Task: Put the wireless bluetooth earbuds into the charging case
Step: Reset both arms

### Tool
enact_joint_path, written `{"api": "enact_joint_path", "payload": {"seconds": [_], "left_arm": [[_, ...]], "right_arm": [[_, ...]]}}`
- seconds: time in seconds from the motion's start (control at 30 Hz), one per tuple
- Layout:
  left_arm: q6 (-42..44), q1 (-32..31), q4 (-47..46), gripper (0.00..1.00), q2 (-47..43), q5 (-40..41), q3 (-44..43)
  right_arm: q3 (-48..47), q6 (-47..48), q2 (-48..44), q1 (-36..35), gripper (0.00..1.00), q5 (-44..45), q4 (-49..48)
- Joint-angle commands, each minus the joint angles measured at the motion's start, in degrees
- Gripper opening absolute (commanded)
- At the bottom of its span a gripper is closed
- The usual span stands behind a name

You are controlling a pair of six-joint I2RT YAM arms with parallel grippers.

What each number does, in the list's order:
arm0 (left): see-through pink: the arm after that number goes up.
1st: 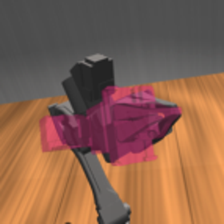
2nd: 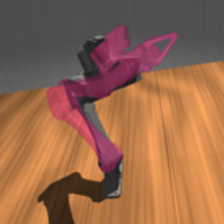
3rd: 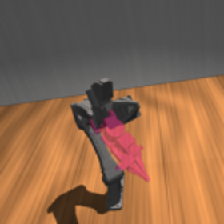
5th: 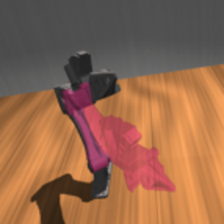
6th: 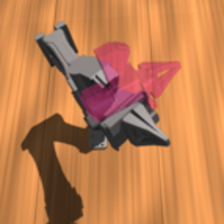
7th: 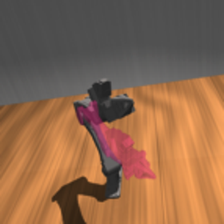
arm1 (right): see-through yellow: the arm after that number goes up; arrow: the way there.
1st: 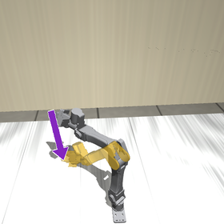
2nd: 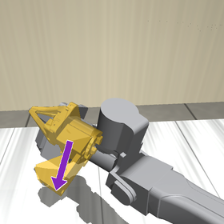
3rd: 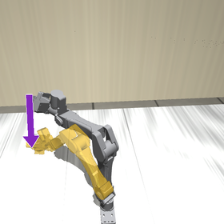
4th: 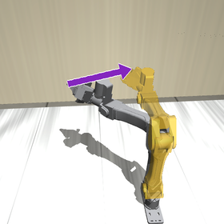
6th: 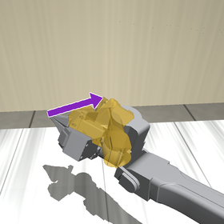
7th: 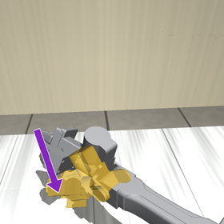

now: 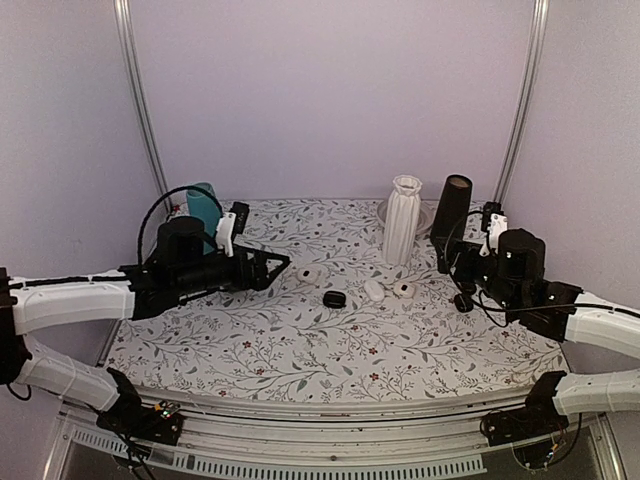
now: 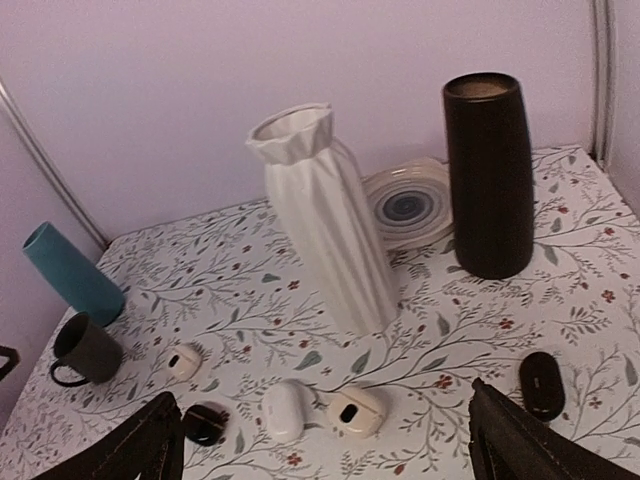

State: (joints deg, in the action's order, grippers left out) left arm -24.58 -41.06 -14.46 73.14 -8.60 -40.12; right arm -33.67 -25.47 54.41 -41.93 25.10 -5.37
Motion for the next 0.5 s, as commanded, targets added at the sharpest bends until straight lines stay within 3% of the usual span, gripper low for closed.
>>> {"api": "enact_joint_path", "payload": {"seconds": [0.0, 0.27, 0.47], "left_arm": [[-1.05, 2.27, 5.03, 0.96, -8.77, 13.01, 4.09], [-5.23, 8.97, 9.78, 0.96, -24.33, 30.86, 14.51], [-1.9, 16.11, 5.34, 0.96, -28.93, 37.17, 21.72]], "right_arm": [[6.89, 5.27, -2.89, 8.61, 0.99, 7.41, -6.08], [20.06, 11.91, -1.79, 29.62, 0.99, 6.31, -28.39], [26.03, 21.58, 13.61, 33.56, 1.0, 3.23, -57.98]]}}
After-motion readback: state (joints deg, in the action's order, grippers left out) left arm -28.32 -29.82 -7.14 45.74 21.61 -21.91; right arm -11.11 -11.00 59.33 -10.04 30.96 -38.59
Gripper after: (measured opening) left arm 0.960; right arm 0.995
